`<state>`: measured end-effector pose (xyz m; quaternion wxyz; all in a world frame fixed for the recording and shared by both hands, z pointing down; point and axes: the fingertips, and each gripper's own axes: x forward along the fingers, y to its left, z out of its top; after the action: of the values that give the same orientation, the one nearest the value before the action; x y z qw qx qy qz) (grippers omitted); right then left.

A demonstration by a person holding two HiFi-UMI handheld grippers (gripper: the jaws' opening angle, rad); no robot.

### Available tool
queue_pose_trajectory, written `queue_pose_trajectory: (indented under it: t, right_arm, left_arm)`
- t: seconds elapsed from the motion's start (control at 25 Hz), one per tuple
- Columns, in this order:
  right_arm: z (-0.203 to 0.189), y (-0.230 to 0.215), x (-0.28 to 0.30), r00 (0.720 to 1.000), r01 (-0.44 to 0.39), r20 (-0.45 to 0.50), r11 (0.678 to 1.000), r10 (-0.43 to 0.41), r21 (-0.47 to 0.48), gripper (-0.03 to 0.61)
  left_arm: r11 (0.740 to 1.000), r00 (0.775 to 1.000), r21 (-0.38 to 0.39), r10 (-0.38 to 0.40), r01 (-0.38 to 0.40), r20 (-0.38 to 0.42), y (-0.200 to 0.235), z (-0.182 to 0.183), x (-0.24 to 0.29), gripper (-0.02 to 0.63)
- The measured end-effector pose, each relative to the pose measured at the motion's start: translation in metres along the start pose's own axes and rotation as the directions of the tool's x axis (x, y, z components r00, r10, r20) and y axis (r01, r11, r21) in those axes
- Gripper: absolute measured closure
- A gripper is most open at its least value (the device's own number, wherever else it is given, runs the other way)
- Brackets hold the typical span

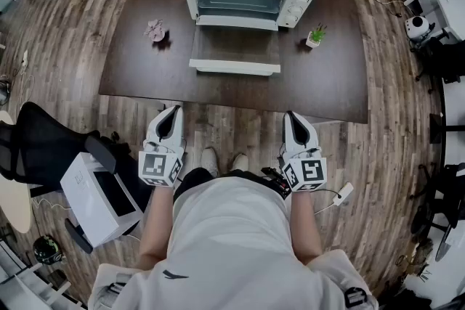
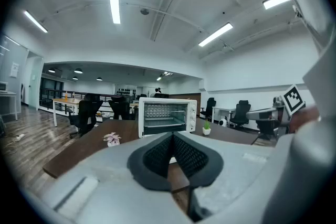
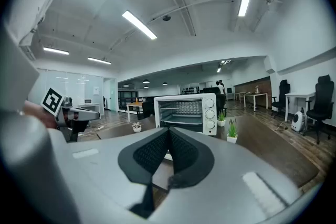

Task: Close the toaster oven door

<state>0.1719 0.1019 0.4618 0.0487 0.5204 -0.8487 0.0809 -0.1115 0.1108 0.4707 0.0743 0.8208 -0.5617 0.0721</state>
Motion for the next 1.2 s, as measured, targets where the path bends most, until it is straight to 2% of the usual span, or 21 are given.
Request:
queue_pose_trajectory:
  t: [0.56,0.88,1.2]
  right_arm:
    - [0.001,0.008,0.007,1.0,-0.019,0.012,1.0,0.018,0.024,0.577]
    - [-0.006,0.012,0.019,0.999,0.025,-0.023,1.0,-0.024,0.003,0.575]
    - [-0.014,0.02,0.046,0.995,0.067,-0.074,0.998,-0.068,-0.017,0.575]
  left_arm:
    - [1.0,1.0,-0.001,-0.005,0.005,0.002,0.012,0.001,0.002,0.611]
    - [0.999,1.0,-0.021,-0.03,0.03,-0.007,0.026,-0.002,0.009,0.611]
    - [0.997,0.997,-0.033,-0.073,0.072,-0.011,0.059,0.002,0.033,0.611]
